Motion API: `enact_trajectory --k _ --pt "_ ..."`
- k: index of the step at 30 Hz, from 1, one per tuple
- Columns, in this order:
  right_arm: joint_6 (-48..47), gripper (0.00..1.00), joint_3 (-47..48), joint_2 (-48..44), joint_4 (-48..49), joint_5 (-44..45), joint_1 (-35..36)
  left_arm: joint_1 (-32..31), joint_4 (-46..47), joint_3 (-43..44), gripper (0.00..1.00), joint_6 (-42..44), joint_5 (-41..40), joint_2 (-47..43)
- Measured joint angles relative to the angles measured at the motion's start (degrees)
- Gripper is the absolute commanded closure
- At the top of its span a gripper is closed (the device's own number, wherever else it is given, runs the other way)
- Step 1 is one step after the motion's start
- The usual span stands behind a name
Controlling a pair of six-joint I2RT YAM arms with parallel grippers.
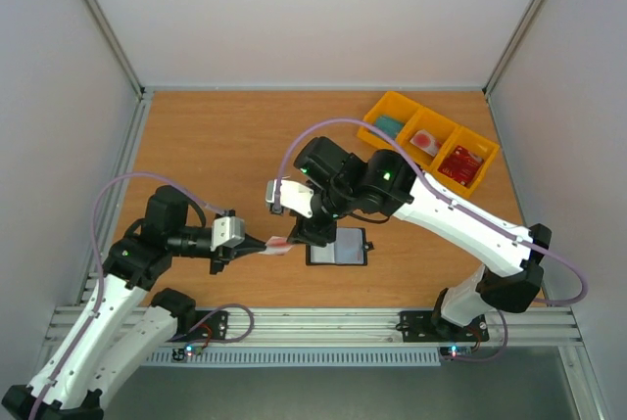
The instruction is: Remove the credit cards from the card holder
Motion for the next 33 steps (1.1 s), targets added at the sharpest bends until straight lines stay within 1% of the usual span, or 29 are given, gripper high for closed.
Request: enact_trajectory --k 3,7,9,10,11,16,18,20,24,29,30,32,33 --pt "-0.48 0.42 0.57 0.0 -0.87 -1.75 0.04 -0.09 -0.24 0.0 1.0 0.61 -0.2 0.02" --pt "-0.59 0.39 0.57 0.0 -1.44 -4.37 0.09 -0.09 0.63 0.0 1.0 -0.83 -0.17 0.0" --pt "-0.68 0.4 0.57 0.0 -1.49 -5.99 0.09 -0.11 1.07 0.0 1.0 -1.4 -0.2 0.0" --pt "-0.7 0.43 0.55 0.0 -1.49 -6.67 0.11 -0.15 1.33 0.0 1.0 -1.7 -0.2 0.0" --pt "-0.68 0.51 0.52 0.0 -1.44 -6.93 0.2 -0.2 1.55 0.0 1.0 -1.95 -0.17 0.0" --pt "-0.42 0.81 0.04 0.42 -0.07 -5.86 0.37 -0.24 3.04 -0.02 1.0 -3.8 0.11 -0.11" --pt "-0.46 0.88 -0.2 0.72 0.76 -5.49 0.35 -0.24 3.28 -0.02 1.0 -4.17 0.26 -0.11" --pt "-0.22 0.93 -0.59 0.79 1.49 -5.27 0.37 -0.24 3.48 -0.02 1.0 -4.48 0.48 -0.11" --pt "0.07 0.98 -1.42 0.79 2.36 -4.68 0.37 -0.24 4.04 -0.2 1.0 -5.57 0.42 -0.11" --pt "0.2 0.99 -2.51 0.7 2.67 -4.13 0.37 -0.24 5.38 -1.51 0.99 -8.02 0.31 -0.11" --pt "0.2 0.99 -2.62 0.66 2.75 -4.04 0.35 -0.24 5.64 -1.66 0.85 -8.46 0.26 -0.11" --pt "0.76 0.99 -3.8 -0.09 3.82 -3.85 -0.31 -0.24 6.38 -1.97 0.09 -9.53 -0.07 -0.17" --pt "1.36 0.99 -4.57 -0.59 4.17 -3.89 -0.92 -0.24 7.17 -2.12 0.02 -10.08 -0.22 -0.28"
